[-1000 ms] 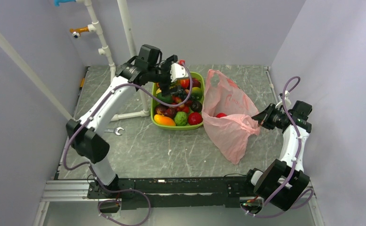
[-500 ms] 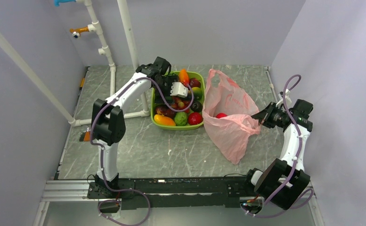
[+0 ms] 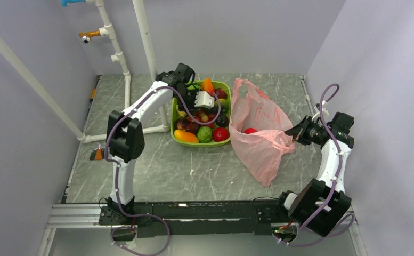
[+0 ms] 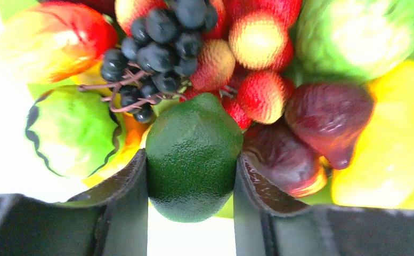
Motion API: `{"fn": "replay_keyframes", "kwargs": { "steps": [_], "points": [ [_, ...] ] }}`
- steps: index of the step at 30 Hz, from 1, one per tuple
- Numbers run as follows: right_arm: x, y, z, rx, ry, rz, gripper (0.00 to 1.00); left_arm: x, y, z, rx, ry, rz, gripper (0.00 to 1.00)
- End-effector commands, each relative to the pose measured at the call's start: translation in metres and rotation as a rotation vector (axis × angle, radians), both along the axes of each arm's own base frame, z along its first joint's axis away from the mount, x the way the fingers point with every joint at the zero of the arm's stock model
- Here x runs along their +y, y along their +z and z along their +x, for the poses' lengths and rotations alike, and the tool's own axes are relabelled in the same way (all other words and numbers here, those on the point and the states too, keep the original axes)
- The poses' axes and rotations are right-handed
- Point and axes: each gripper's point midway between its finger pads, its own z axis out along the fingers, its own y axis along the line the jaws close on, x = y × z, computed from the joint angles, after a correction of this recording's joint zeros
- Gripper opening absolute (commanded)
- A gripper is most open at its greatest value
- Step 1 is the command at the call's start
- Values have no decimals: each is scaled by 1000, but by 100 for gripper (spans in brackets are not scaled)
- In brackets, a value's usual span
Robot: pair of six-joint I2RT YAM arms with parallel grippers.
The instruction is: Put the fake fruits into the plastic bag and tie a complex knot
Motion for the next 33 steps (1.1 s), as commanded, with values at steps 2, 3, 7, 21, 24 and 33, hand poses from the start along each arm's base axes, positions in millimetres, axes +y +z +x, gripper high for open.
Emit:
{"fn": "replay_keyframes", "kwargs": {
  "steps": [2,3,7,21,24,33],
  "points": [
    [0,19,6,-70,46,-35,0,-45,149,-34,-97,-51,-410,30],
    [0,20,6,-70,49,-39,0,-55,169,-44,-94,-65,-485,28],
    [1,21,4,-70,59,-43,0,-106,227,-81,-38,-129,-736,27],
    [4,31,3,-96,70,-66,0,-268,130,-153,212,-251,-730,32],
    [4,33,3,-95,85,-77,0,-279,102,-156,226,-217,-678,43],
    [1,32,3,-90,105,-100,0,-273,177,-164,148,-198,-776,96]
  ]
}}
